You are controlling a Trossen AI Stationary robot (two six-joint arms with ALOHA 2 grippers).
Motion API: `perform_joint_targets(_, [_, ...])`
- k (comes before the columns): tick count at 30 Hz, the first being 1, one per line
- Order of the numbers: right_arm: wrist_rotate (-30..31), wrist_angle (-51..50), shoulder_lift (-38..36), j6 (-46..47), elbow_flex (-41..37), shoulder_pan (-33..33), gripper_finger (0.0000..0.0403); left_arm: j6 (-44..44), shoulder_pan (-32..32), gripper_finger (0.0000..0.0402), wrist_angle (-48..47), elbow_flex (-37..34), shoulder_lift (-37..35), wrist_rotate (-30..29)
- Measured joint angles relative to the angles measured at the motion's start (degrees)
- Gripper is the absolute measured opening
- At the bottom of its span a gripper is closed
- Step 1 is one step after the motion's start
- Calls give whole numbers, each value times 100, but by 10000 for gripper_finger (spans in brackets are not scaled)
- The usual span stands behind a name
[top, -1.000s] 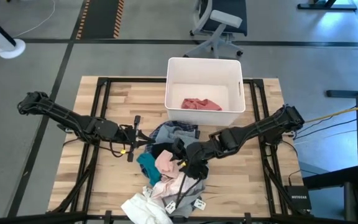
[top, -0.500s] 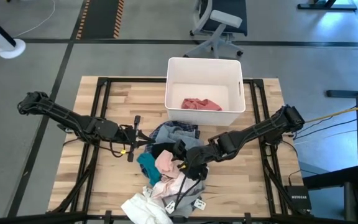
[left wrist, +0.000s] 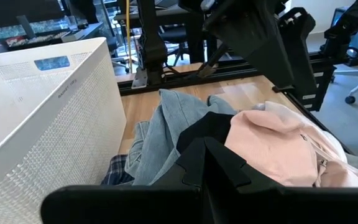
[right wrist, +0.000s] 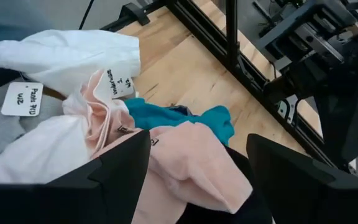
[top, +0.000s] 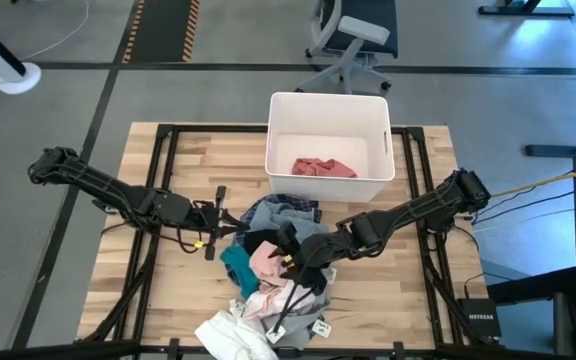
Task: Sort clothes
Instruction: Put the orange sock into the white laundry bin
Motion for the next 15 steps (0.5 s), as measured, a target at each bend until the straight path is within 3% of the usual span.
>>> perform_joint_targets(8, [403, -83, 6, -97, 0, 168, 286, 116, -2, 0, 0, 0, 0, 0])
perform_joint_targets(15, [528, -130, 491, -301, 0, 140, 286, 117, -2, 0, -2, -2, -2, 0])
